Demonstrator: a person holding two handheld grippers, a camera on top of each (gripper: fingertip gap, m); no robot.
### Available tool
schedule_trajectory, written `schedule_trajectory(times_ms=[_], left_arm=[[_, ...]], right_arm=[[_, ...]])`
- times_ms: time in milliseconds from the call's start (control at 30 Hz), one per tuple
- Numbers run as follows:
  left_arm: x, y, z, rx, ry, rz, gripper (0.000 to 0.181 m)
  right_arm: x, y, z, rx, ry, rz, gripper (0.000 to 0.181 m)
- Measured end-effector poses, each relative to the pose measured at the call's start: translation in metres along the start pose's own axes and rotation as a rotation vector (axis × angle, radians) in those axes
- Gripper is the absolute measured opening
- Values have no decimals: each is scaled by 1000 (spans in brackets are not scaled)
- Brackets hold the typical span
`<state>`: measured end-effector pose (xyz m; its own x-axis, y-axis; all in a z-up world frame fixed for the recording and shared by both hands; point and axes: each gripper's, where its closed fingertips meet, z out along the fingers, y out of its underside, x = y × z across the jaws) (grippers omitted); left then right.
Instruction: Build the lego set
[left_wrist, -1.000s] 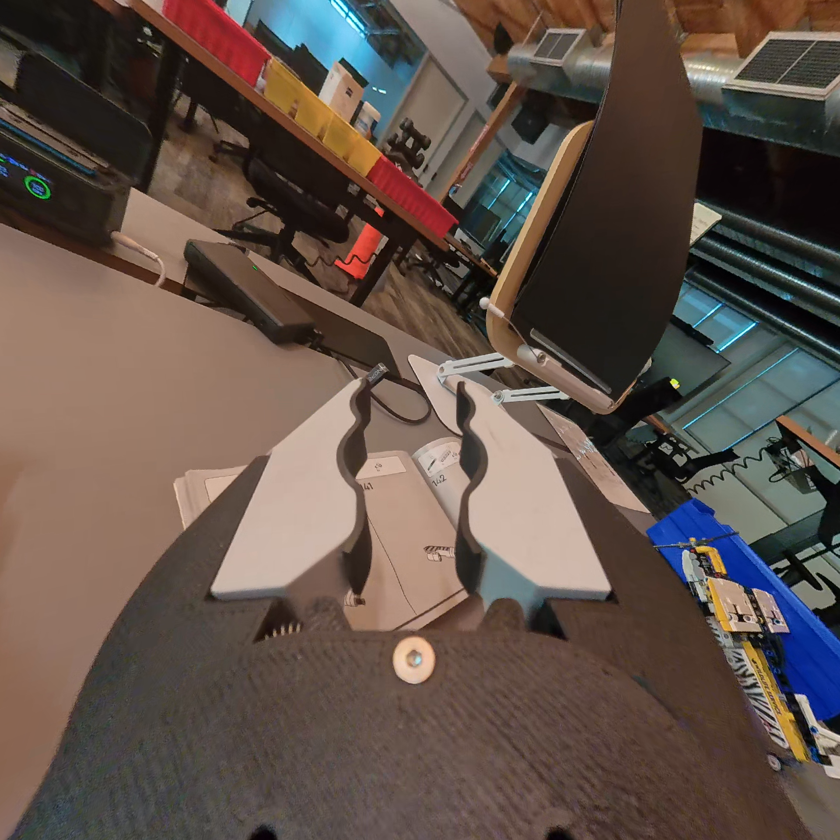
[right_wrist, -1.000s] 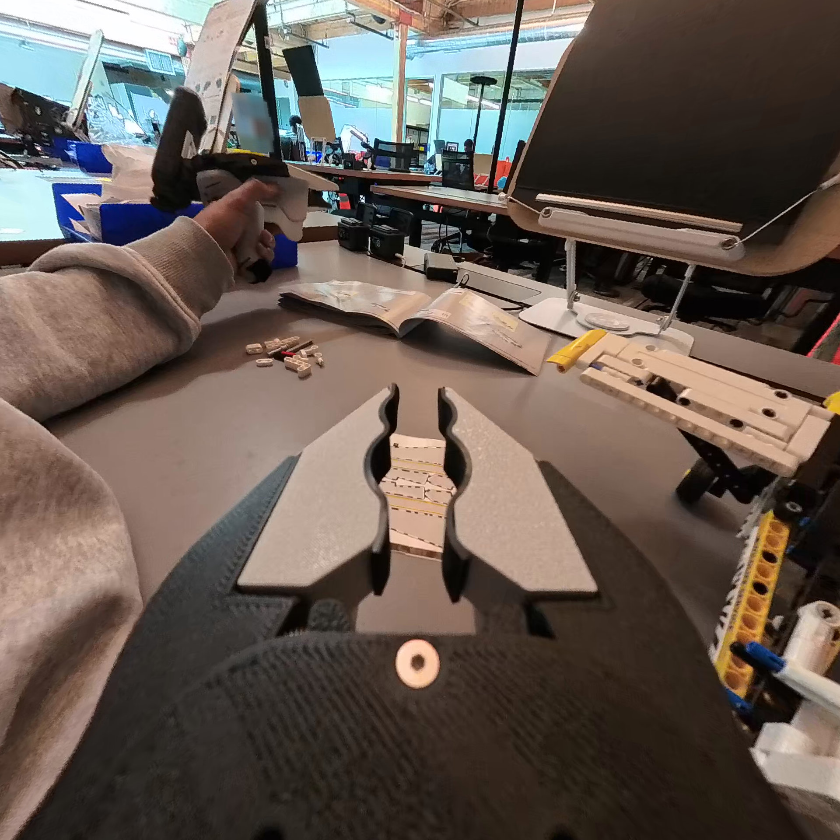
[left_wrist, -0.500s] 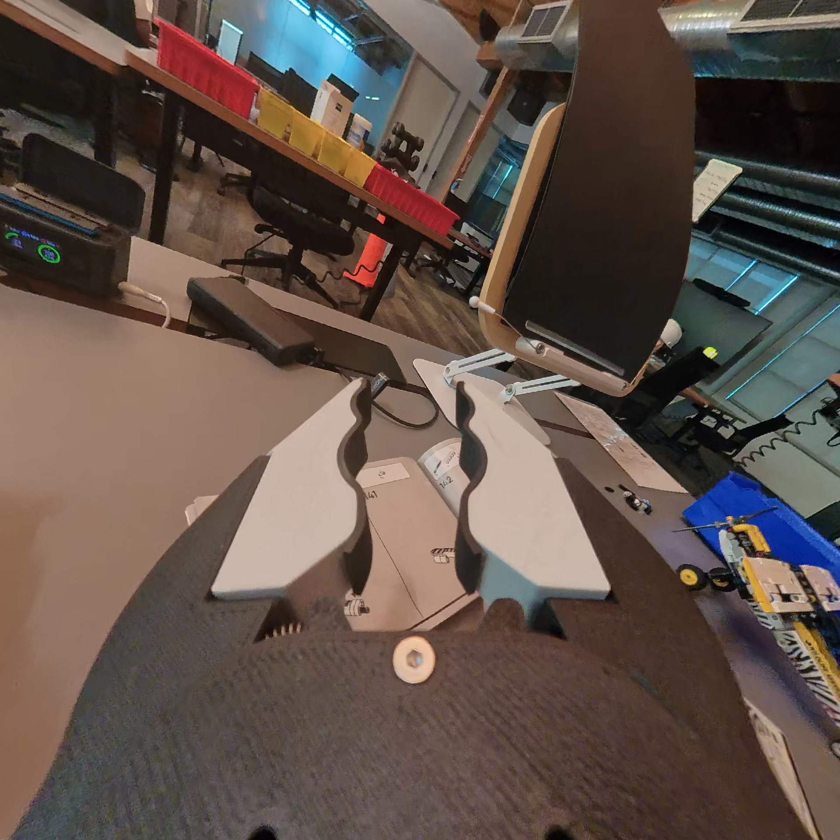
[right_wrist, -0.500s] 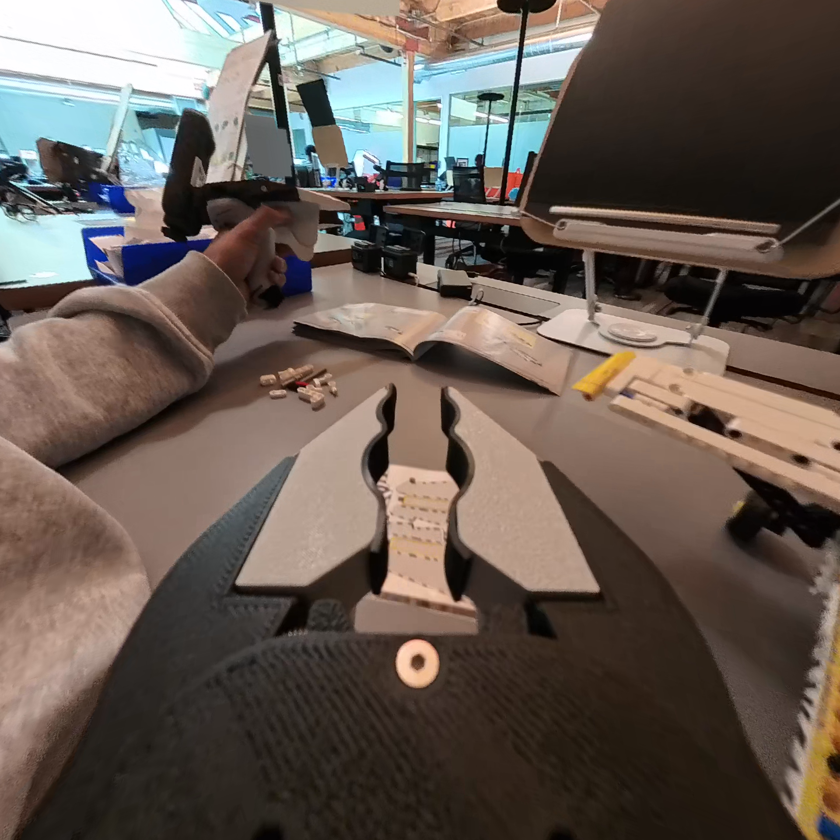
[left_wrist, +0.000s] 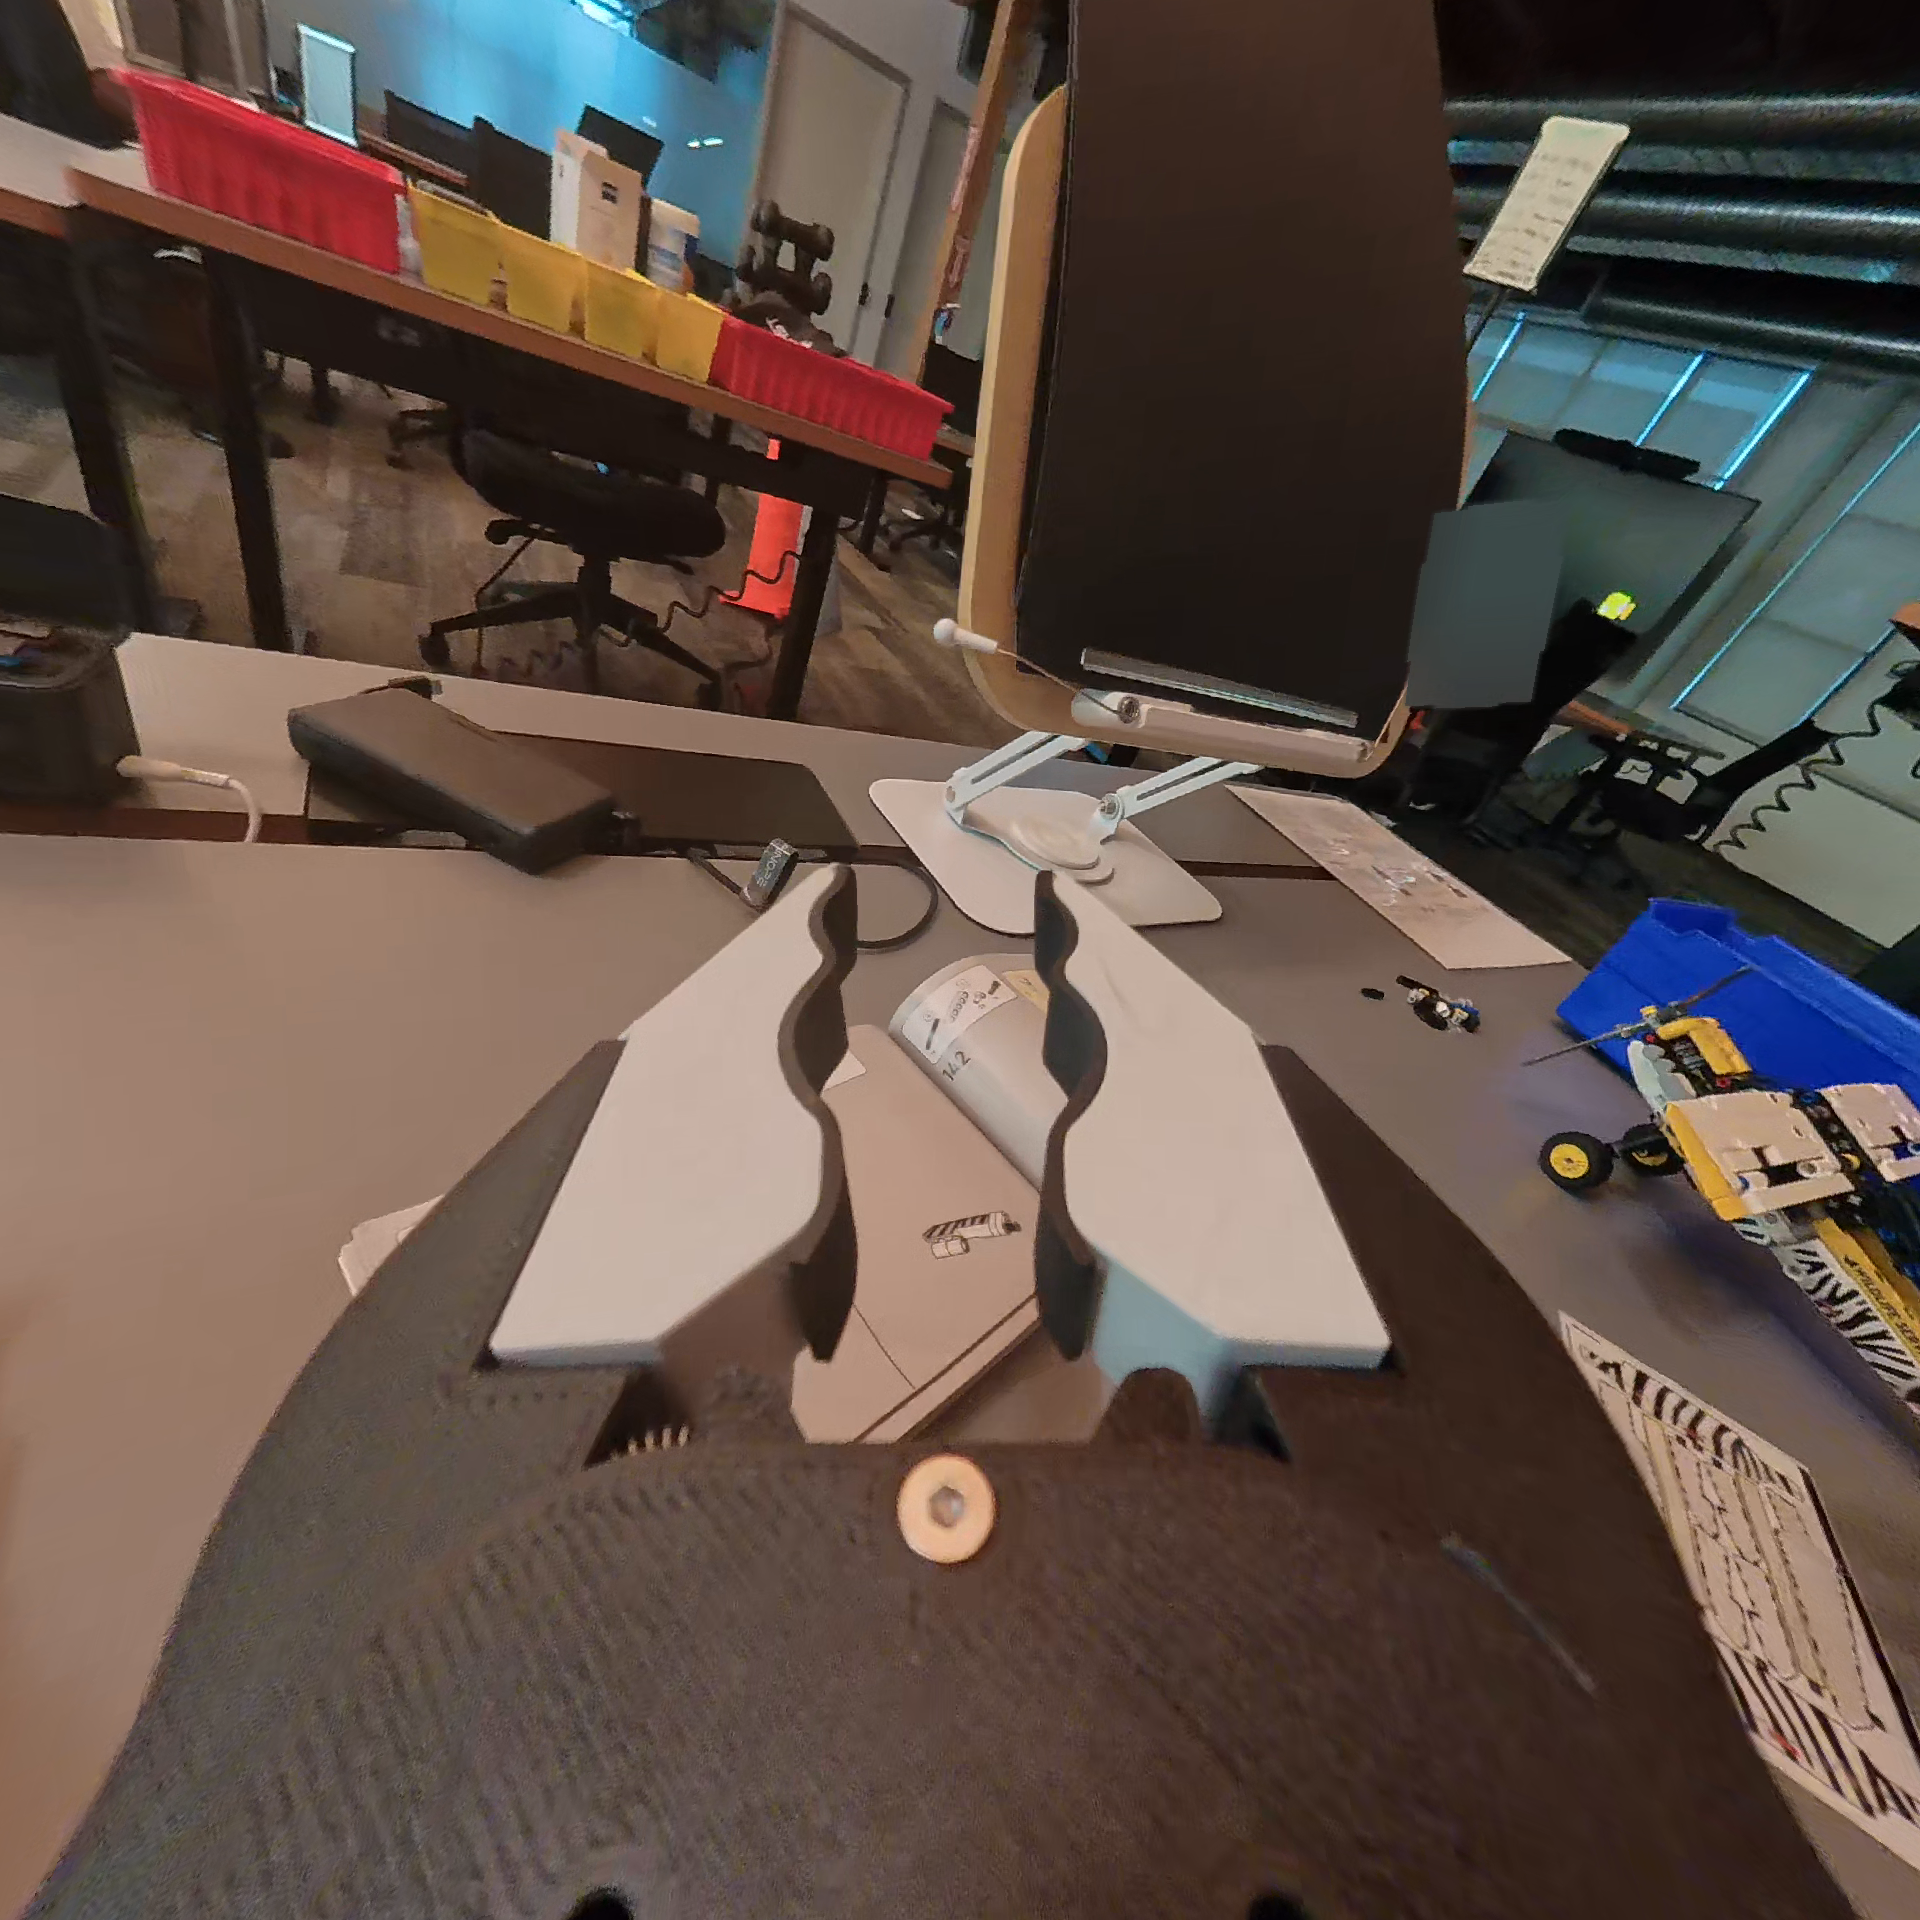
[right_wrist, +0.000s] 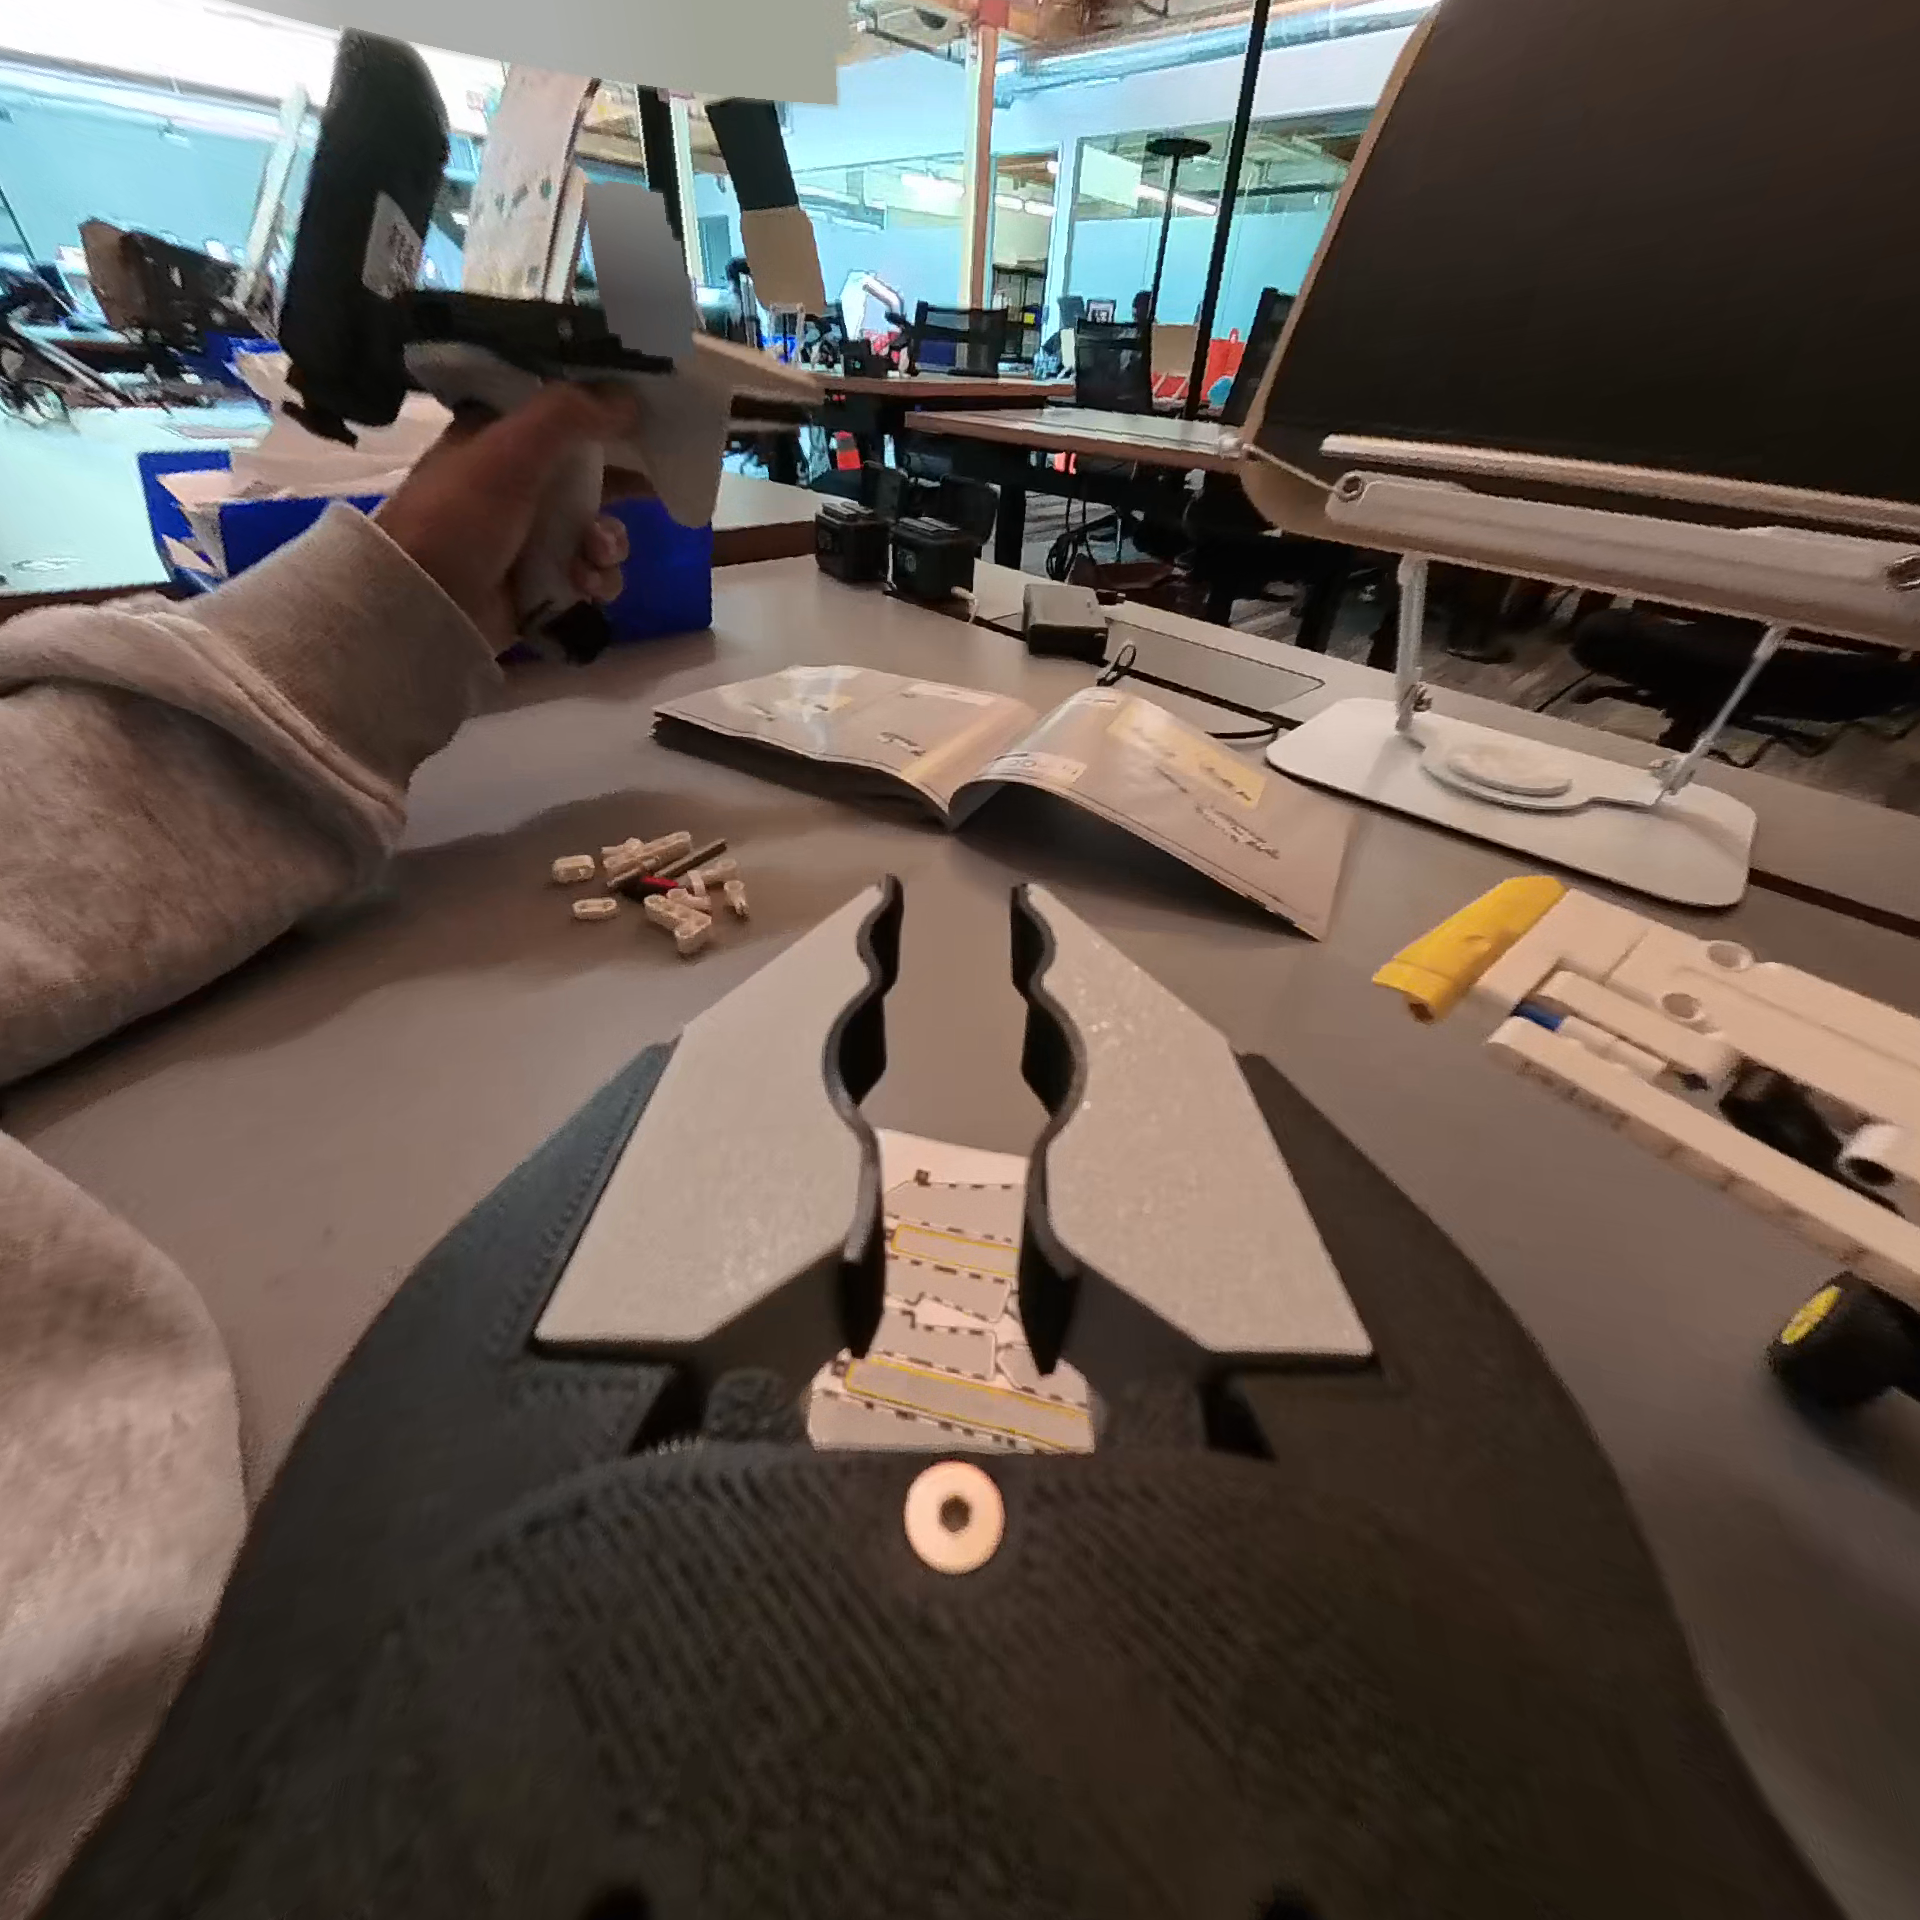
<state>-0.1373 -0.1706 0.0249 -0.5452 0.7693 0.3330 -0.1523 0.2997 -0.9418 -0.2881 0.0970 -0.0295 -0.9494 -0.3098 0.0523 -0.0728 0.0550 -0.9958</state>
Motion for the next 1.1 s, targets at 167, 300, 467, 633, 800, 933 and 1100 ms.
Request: schedule_trajectory(times_ms=[167, 300, 467, 633, 800, 933, 1100], left_arm=[[6, 2, 2, -2, 53, -54, 34], [11, 1, 3, 9, 96, -94, 34], [14, 4, 5, -3, 95, -72, 34], [16, 4, 6, -3, 98, -64, 33], [17, 3, 5, 7, 100, -60, 32], [17, 2, 4, 11, 102, -62, 32], [17, 0, 3, 16, 105, -67, 32]], right_arm=[[-4, 15, 10, -85, -1, -43, 20], [-4, 15, 11, -86, 4, -44, 20], [1, 9, 7, -46, 10, 5, 20], [5, 2, 2, 0, 3, 59, 21], [6, -1, -1, 22, 3, 76, 21], [7, -2, -2, 24, 5, 77, 21], [8, -2, -2, 26, 7, 85, 20]])
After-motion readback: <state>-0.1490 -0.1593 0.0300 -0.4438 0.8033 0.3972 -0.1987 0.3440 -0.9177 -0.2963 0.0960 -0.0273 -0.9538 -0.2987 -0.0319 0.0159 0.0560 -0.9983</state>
